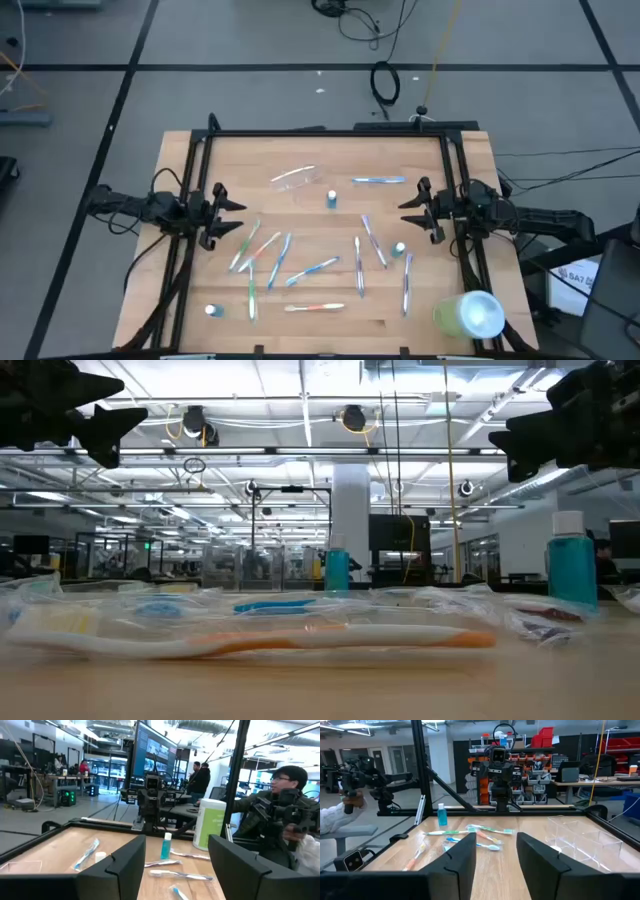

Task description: Pick & Place toothbrushing station

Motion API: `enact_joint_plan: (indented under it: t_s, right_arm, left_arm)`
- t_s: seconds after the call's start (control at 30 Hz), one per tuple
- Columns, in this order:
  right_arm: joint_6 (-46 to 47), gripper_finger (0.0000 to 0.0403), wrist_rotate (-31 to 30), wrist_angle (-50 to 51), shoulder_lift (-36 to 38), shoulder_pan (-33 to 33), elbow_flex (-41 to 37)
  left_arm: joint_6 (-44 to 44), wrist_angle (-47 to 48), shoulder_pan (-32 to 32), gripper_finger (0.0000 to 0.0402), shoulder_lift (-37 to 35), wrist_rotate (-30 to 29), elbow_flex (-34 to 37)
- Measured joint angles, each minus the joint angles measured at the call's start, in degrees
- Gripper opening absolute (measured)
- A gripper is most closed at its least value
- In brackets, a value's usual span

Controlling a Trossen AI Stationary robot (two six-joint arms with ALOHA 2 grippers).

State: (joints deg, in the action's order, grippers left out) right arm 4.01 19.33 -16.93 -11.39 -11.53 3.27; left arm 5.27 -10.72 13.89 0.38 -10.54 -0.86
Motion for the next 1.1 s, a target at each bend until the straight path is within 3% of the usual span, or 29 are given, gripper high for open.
enact_joint_plan:
  t_s: [0.37, 0.6, 0.73, 0.9, 1.1]
  right_arm:
    - [1.26, 0.0137, -0.13, -4.71, -0.07, 0.00, 0.00]
    - [3.02, 0.0135, -2.45, -26.83, -3.00, 0.09, 0.00]
    - [6.30, 0.0135, -3.32, -32.86, -8.05, 1.52, 0.16]
    - [4.57, 0.0135, -11.52, -30.49, -17.48, 4.47, 3.92]
    - [2.23, 0.0134, -13.24, -29.73, -30.16, 6.64, 10.85]
  left_arm:
    - [2.05, -1.28, 0.00, 0.0223, 0.00, -0.01, 0.00]
    - [-2.87, -8.08, 0.00, 0.0223, 0.00, -0.01, 0.00]
    - [-4.82, -10.59, 0.03, 0.0223, -0.02, 0.25, -0.28]
    - [-0.56, -6.08, 0.07, 0.0223, 3.48, 0.78, -2.34]
    - [8.05, 6.92, 0.07, 0.0223, 13.89, -7.35, -10.78]
